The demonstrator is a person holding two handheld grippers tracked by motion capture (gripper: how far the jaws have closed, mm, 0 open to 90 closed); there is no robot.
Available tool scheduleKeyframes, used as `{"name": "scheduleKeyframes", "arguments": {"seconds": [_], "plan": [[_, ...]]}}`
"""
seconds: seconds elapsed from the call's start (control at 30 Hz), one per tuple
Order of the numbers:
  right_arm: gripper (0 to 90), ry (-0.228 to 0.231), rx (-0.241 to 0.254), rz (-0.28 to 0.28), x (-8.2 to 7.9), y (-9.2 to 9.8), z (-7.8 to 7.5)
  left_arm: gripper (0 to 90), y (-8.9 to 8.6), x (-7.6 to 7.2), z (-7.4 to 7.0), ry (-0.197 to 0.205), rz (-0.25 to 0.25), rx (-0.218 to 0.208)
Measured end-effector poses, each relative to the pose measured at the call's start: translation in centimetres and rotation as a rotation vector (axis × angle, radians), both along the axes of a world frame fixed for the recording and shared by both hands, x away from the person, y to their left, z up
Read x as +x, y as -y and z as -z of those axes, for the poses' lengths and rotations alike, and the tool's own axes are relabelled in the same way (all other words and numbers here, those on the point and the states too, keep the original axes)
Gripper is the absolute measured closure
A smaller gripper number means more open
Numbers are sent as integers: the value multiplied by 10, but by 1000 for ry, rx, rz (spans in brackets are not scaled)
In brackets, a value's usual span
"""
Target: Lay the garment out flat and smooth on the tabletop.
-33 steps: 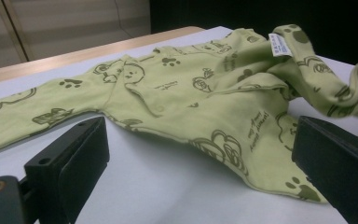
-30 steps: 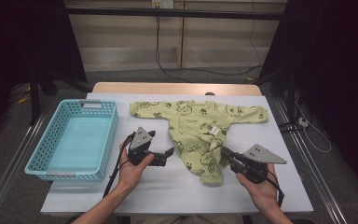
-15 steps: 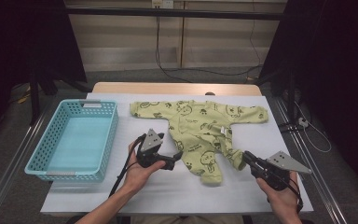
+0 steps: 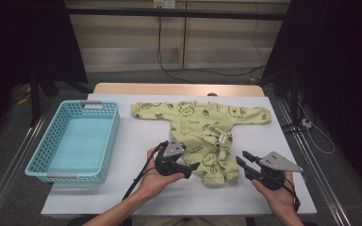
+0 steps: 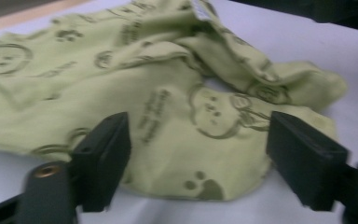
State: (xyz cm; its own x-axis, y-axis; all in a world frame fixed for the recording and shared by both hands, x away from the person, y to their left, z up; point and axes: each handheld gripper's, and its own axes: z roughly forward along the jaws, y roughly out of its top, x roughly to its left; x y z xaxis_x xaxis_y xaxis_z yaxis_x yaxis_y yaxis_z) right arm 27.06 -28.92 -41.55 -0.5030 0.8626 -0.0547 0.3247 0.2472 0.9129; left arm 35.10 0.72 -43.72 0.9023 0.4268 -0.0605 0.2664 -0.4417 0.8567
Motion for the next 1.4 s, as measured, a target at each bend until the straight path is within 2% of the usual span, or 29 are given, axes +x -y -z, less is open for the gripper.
{"name": "scheduleKeyframes", "arguments": {"seconds": [0.03, 0.07, 0.1, 0.13, 0.17, 0.23, 0.3, 0.33, 0.37, 0.47, 0.5, 0.53, 0.6, 0.63, 0.67, 0.7, 0.73, 0.77, 0.83, 0.9, 0.93, 1.0, 1.13, 1.17, 1.2, 1.3, 1.33, 1.4], "plan": [[640, 0, -11, -16, 2, -2, 1, 359, 6, -2, 2, -7, 14, -6], [638, -3, -19, -33, 4, -3, 1, 363, 10, -4, 4, -17, 26, 9], [631, -24, -14, -55, 5, -5, 2, 381, 14, -6, 5, -15, 54, 18], [631, -29, -10, -68, 6, -7, 3, 416, 19, -10, 8, -37, 69, 12], [630, -33, -7, -78, 7, -9, 5, 426, 22, -13, 9, -40, 86, 27], [626, -46, 2, -106, 7, -16, 8, 439, 29, -18, 12, -41, 116, 30], [613, -61, -5, -128, 6, -23, 11, 480, 32, -21, 12, -29, 147, 53], [599, -72, -13, -139, 7, -27, 12, 531, 33, -23, 12, -43, 164, 48], [588, -84, -27, -140, 7, -31, 13, 585, 34, -22, 13, -33, 183, 62], [573, -113, -88, -126, 11, -36, 21, 708, 38, -25, 17, -50, 169, 79], [590, -121, -102, -123, 13, -36, 24, 750, 37, -22, 19, -33, 200, 111], [611, -139, -113, -121, 14, -36, 26, 780, 37, -21, 19, -41, 214, 108], [705, -152, -123, -122, 16, -34, 30, 826, 36, -23, 19, -45, 194, 94], [744, -151, -119, -121, 16, -33, 29, 833, 34, -22, 17, -55, 209, 104], [784, -137, -109, -124, 15, -33, 27, 835, 33, -22, 17, -64, 206, 83], [805, -121, -100, -134, 13, -32, 24, 835, 30, -22, 14, -83, 207, 82], [813, -100, -95, -139, 11, -31, 20, 835, 26, -23, 11, -83, 204, 65], [817, -82, -77, -141, 8, -30, 15, 835, 23, -23, 7, -69, 222, 69], [818, -60, -56, -151, 3, -27, 8, 835, 13, -29, -1, -84, 208, 43], [816, -35, -38, -144, -2, -23, 2, 834, 0, -31, -9, -59, 225, 54], [814, -22, -35, -144, -5, -21, -1, 835, -6, -33, -12, -61, 230, 41], [807, -10, -31, -124, -9, -16, -5, 835, -18, -38, -14, -74, 222, 23], [788, -2, -17, -104, -16, -5, -7, 834, -37, -47, -16, -87, 210, 24], [769, -6, -13, -99, -17, -4, -7, 834, -40, -48, -16, -97, 205, 10], [745, 3, -13, -94, -17, -4, -7, 834, -44, -48, -15, -94, 212, 17], [688, 29, -44, -86, -17, -3, -7, 831, -53, -49, -15, -116, 201, 11], [667, 29, -49, -78, -16, -2, -7, 829, -55, -48, -14, -120, 207, 0], [644, 8, -42, -95, -15, -1, -7, 818, -59, -49, -14, -126, 179, -3]]}}
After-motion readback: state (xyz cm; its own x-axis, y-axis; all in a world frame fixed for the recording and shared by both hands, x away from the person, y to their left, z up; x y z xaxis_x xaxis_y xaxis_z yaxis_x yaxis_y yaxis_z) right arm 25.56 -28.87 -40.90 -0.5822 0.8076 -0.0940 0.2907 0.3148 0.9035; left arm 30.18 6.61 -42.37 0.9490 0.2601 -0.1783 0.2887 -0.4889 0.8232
